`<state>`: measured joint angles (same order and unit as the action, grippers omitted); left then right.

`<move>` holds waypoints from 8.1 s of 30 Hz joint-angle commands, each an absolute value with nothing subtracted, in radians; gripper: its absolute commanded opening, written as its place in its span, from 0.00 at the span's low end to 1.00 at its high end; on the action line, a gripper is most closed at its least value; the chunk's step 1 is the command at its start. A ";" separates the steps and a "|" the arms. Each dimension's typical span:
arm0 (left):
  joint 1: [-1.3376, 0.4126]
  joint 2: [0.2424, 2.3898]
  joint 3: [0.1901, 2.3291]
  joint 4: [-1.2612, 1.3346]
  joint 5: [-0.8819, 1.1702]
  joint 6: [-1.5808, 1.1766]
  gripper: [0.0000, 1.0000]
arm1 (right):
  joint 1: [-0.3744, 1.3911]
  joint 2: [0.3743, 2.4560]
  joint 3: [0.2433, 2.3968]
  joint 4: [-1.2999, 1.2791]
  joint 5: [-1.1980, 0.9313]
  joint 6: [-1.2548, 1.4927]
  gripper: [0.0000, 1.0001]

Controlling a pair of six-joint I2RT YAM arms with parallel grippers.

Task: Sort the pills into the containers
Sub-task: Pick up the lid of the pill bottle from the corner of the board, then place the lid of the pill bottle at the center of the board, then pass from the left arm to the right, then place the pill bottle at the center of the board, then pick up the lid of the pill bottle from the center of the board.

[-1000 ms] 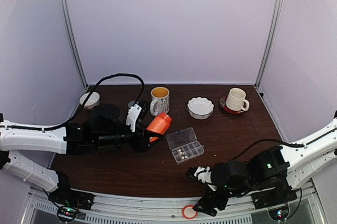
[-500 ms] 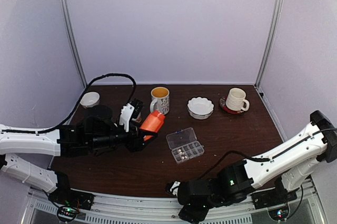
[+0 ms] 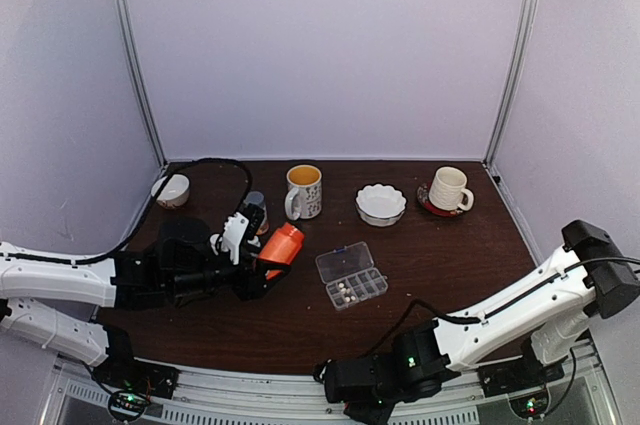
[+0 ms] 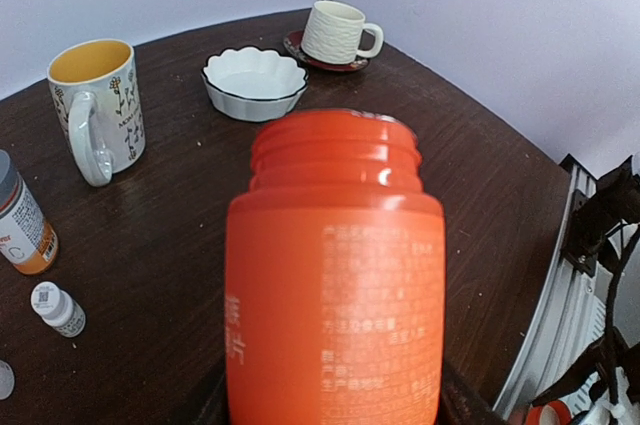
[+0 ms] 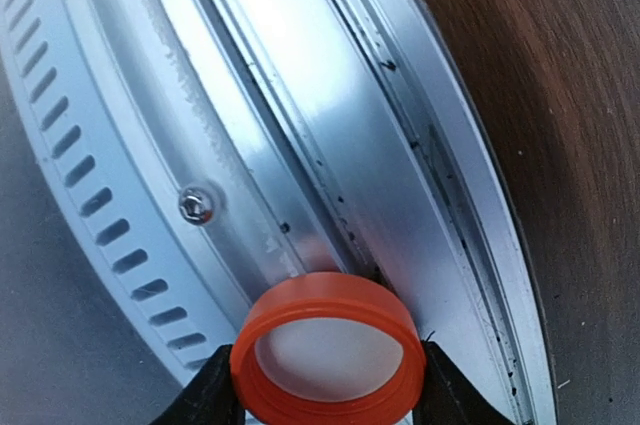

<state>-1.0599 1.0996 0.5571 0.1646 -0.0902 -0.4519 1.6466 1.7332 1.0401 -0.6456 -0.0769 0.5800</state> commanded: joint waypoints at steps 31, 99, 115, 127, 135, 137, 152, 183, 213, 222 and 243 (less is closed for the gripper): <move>-1.055 1.011 0.494 0.341 0.046 -0.453 0.00 | 0.887 1.163 0.552 0.161 -0.499 0.744 0.38; -1.055 0.984 0.431 0.382 0.016 -0.477 0.00 | 0.787 1.620 0.990 -0.524 -0.041 0.068 0.36; -1.055 1.111 0.389 0.653 0.051 -0.412 0.00 | 1.002 1.249 0.989 -0.205 -0.366 0.462 0.98; -1.057 1.106 0.451 0.696 0.131 -0.408 0.00 | 1.146 1.342 1.090 -0.003 -0.169 0.655 0.99; -1.059 1.105 0.475 0.713 0.205 -0.395 0.00 | 1.182 1.448 1.180 0.048 -0.150 0.680 0.84; -1.059 1.112 0.481 0.717 0.218 -0.396 0.00 | 1.185 1.460 1.184 0.062 -0.167 0.682 0.74; -1.060 1.070 0.460 0.630 0.158 -0.424 0.63 | 1.186 1.451 1.180 0.010 -0.095 0.583 0.44; -1.057 0.363 0.473 -0.268 -0.223 -0.508 0.97 | 1.388 1.909 1.163 0.269 0.259 0.135 0.40; -1.056 0.506 0.508 -0.274 -0.203 -0.524 0.97 | 1.436 1.530 1.010 -0.014 0.467 0.112 1.00; -1.057 0.610 0.572 -0.315 -0.219 -0.557 0.97 | 1.424 1.321 0.964 -0.241 0.603 0.281 1.00; -1.057 0.875 0.754 -0.306 -0.160 -0.541 0.98 | 0.817 1.270 0.872 -0.609 0.068 0.447 1.00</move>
